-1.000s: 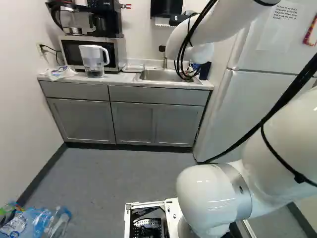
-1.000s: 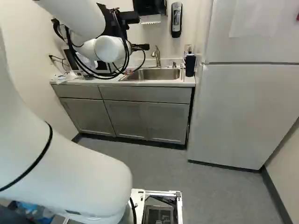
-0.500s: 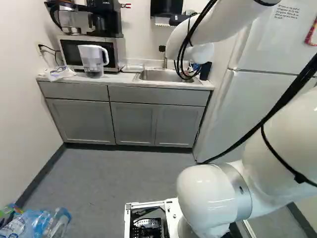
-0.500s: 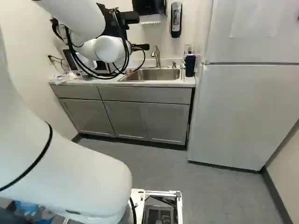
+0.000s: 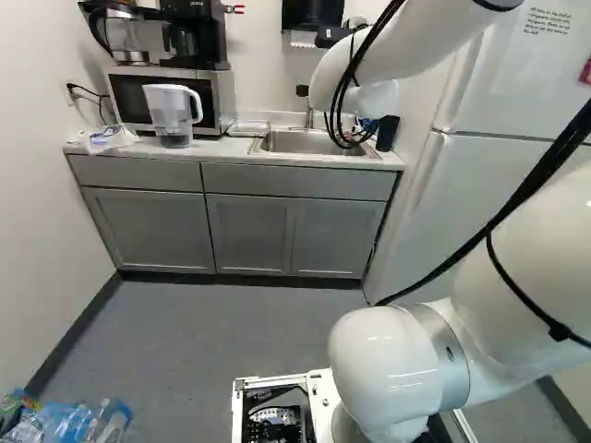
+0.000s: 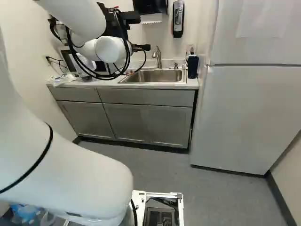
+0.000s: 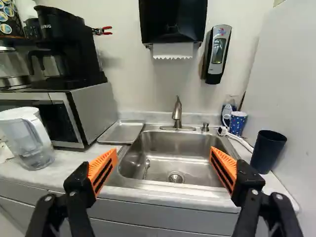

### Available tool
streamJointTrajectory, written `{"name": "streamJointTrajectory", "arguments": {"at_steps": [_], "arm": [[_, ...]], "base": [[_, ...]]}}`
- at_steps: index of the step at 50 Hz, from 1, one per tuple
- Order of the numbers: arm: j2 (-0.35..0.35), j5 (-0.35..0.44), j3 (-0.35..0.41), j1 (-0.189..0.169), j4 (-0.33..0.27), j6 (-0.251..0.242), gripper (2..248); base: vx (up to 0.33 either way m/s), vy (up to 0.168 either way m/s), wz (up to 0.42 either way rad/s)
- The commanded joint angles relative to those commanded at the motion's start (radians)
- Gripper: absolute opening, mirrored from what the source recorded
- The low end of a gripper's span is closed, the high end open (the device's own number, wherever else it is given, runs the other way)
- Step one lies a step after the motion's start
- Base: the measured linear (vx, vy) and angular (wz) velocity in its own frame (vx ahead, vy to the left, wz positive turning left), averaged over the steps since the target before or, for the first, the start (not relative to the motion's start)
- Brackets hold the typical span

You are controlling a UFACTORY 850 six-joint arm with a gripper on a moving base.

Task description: Rinse the cup and place it in the tray

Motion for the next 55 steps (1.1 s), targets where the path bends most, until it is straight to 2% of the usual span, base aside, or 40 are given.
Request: {"name": "streamJointTrajectory", "arguments": {"at_steps": [16, 55], "arm": [[0.0, 0.0, 0.0, 0.0, 0.0, 0.0, 247], [0.0, 0.0, 0.0, 0.0, 0.0, 0.0, 247]], "base": [[0.105, 0.046, -0.052], [0.103, 0.031, -0.198]]}}
